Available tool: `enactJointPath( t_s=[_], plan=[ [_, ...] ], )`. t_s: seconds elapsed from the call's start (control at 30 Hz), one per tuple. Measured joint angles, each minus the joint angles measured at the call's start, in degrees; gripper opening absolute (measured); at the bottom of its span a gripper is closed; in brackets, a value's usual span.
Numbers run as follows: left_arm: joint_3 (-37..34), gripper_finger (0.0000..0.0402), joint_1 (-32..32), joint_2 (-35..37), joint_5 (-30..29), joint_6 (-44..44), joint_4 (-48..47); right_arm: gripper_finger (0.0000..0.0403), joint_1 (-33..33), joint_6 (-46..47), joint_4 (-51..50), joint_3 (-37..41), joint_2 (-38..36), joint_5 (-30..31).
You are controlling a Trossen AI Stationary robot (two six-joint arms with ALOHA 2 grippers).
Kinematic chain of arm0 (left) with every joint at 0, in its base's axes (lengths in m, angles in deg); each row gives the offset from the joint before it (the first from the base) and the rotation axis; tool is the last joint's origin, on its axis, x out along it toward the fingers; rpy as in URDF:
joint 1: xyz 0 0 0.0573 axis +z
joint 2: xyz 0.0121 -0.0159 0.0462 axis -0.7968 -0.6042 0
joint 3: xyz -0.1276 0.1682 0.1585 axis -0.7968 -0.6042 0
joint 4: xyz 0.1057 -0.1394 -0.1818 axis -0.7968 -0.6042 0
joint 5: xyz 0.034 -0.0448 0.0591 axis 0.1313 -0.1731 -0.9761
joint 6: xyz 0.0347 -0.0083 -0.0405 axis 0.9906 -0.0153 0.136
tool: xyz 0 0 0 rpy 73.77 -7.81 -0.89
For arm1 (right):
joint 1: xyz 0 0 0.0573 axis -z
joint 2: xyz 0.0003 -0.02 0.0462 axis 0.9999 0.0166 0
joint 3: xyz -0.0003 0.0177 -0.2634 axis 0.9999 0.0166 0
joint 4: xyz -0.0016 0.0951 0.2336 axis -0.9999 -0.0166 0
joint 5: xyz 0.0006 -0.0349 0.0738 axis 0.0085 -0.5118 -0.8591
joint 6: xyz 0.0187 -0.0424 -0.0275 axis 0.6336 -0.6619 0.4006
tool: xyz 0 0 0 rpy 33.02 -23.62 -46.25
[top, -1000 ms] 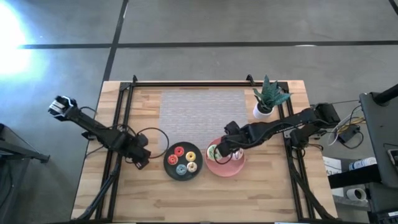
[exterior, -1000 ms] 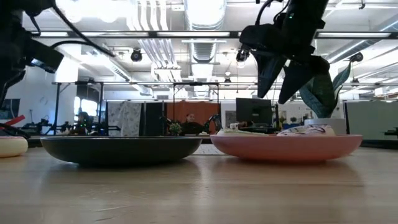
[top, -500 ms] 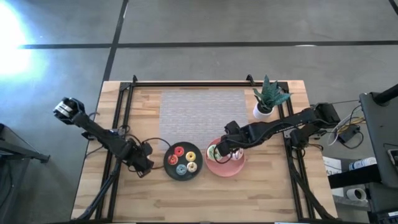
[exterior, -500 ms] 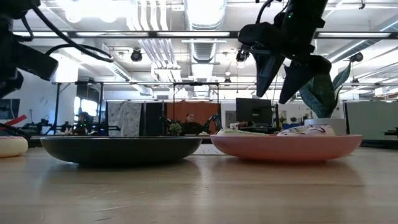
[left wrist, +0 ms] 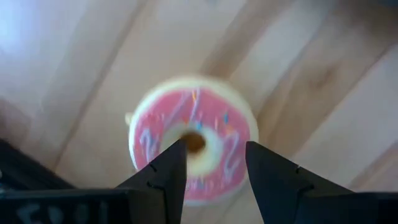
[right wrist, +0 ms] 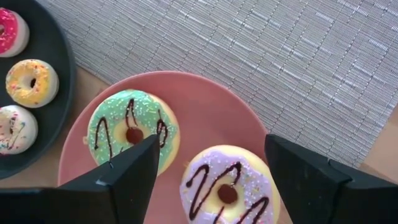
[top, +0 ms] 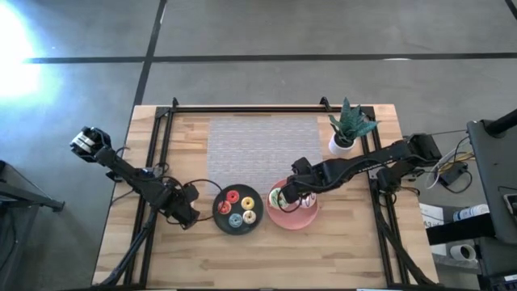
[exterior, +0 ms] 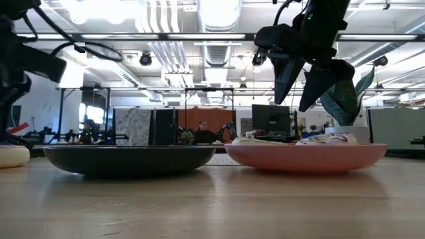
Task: Pick & Place donuts
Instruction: Put the big pink doughnut on the pink plate
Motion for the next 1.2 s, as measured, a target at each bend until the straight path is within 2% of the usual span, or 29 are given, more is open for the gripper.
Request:
enactJointPath(
  t_s=[0.13, 0.3, 0.4, 0.53, 0.87, 1.2],
  plan=[
    [0.3, 0.0145, 0.0, 0.1, -4.8, 0.9, 1.4, 0.0281, 0.0, 0.0, 0.0, 0.0, 0.0, 0.0],
    [0.3, 0.0185, 0.0, 0.0, -6.8, 1.5, 1.4, 0.0279, 0.0, 0.0, 0.0, 0.0, 0.0, 0.0],
    [0.2, 0.0205, 0.1, 0.0, -4.4, 0.1, 1.4, 0.0281, 0.0, 0.0, 0.0, 0.0, 0.0, 0.0],
    [0.2, 0.0211, 0.0, 0.0, 0.0, -2.6, 1.4, 0.0279, 0.0, 0.0, 0.0, 0.0, 0.0, 0.0],
    [-1.4, 0.0211, 0.0, -0.5, 0.8, -3.2, 4.6, 0.0276, 0.0, 0.0, 0.1, 0.0, 0.0, 0.0],
    [-3.7, 0.0208, 0.0, -4.3, 3.1, -2.9, 5.0, 0.0273, 0.0, 0.6, 0.1, 0.0, 0.0, 0.0]
  ],
)
